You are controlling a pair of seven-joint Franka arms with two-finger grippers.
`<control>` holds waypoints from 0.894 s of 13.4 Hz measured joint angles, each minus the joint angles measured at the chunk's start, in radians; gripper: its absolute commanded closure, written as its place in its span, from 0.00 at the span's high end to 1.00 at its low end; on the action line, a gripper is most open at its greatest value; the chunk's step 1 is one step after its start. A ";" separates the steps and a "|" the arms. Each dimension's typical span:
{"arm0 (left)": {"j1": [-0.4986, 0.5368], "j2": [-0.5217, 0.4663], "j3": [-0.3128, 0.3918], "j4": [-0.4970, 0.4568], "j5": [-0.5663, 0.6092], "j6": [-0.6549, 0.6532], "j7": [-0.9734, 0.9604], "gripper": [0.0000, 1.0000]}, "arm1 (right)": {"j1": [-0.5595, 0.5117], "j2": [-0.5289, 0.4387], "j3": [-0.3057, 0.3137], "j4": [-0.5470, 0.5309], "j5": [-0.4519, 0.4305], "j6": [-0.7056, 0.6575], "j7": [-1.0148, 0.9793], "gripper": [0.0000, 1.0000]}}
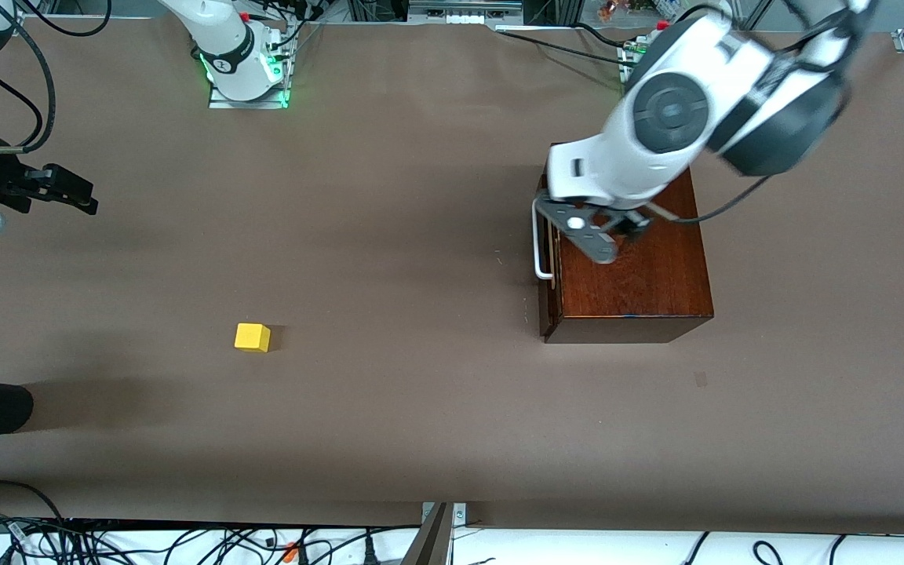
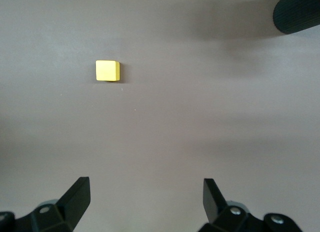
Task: Open drawer, take yellow block, close drawer
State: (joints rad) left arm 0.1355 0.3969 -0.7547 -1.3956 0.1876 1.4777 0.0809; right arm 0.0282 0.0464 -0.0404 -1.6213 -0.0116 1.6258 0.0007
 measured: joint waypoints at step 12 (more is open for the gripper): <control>-0.136 -0.389 0.633 -0.185 -0.142 0.101 -0.015 1.00 | 0.000 0.000 0.001 -0.001 0.000 -0.001 0.002 1.00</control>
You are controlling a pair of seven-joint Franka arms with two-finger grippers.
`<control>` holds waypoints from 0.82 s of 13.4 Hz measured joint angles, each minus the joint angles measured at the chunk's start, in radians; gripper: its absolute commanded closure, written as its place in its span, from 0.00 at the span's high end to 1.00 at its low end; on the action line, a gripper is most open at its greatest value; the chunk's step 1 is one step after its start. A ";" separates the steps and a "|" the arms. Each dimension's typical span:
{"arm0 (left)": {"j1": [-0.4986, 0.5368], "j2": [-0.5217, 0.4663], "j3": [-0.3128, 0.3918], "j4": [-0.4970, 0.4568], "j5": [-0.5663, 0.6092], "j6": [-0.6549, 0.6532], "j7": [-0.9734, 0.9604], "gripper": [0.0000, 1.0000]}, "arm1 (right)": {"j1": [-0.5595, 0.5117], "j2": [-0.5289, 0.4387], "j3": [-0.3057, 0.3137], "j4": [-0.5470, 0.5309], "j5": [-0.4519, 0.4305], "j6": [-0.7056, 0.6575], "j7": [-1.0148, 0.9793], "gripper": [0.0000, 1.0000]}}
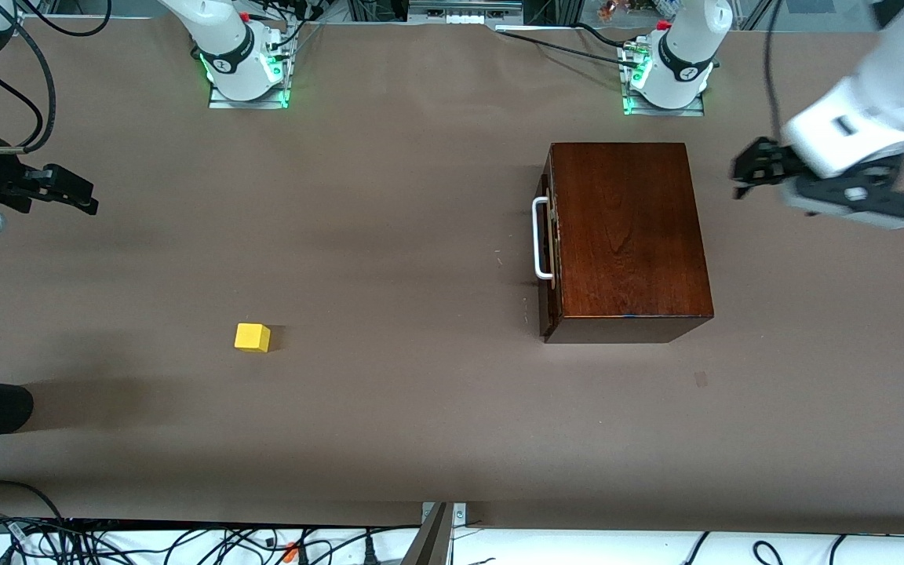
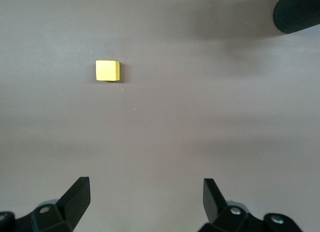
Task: Open drawer, take yellow block, close drawer
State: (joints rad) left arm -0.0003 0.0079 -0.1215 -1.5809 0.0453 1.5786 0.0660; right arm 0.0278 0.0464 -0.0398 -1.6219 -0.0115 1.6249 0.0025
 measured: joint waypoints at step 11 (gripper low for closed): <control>-0.007 -0.025 0.078 -0.083 -0.005 0.028 -0.119 1.00 | 0.000 0.000 0.000 0.000 0.000 0.000 0.001 1.00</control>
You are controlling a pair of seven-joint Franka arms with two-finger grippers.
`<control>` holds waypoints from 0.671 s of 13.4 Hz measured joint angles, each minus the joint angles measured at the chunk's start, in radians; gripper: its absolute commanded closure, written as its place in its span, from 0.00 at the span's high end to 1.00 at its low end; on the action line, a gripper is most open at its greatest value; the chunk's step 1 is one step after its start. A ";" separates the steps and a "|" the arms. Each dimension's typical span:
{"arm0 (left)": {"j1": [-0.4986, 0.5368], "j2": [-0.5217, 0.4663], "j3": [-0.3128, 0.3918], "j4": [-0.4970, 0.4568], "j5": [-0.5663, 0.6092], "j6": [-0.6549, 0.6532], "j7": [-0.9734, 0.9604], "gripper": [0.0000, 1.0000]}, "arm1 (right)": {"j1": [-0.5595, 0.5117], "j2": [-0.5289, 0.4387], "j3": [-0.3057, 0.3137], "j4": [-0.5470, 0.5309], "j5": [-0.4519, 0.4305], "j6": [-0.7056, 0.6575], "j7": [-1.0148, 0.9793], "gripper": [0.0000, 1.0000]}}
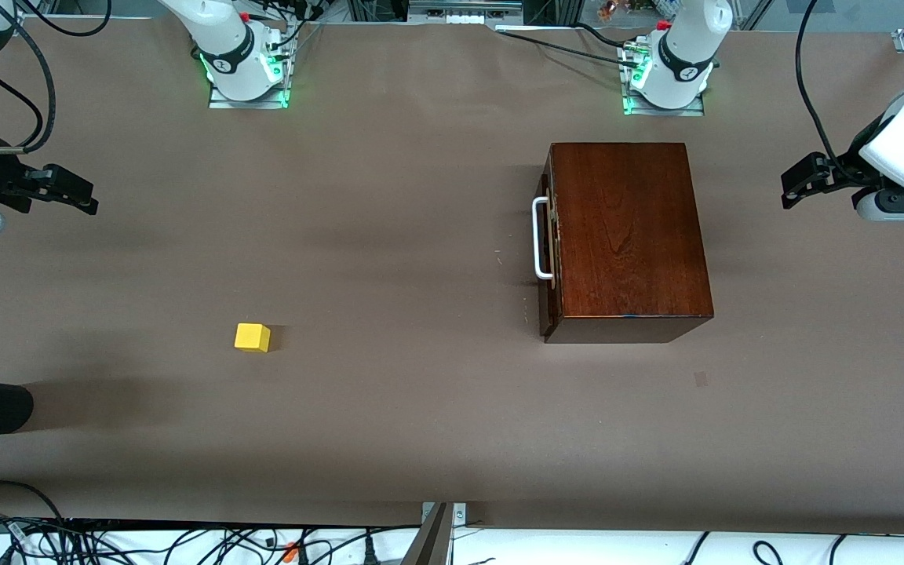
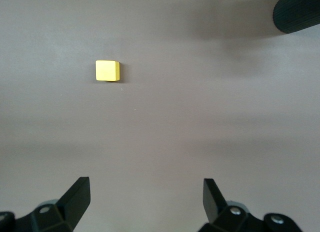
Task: Open drawer, take yellow block, close drawer
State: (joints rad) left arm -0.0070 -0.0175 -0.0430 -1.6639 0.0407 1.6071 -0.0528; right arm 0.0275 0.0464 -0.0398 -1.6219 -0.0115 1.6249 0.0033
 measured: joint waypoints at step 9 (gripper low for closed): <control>-0.003 0.016 -0.003 0.022 0.000 -0.017 0.000 1.00 | 0.000 0.000 0.000 0.000 0.000 0.000 0.000 1.00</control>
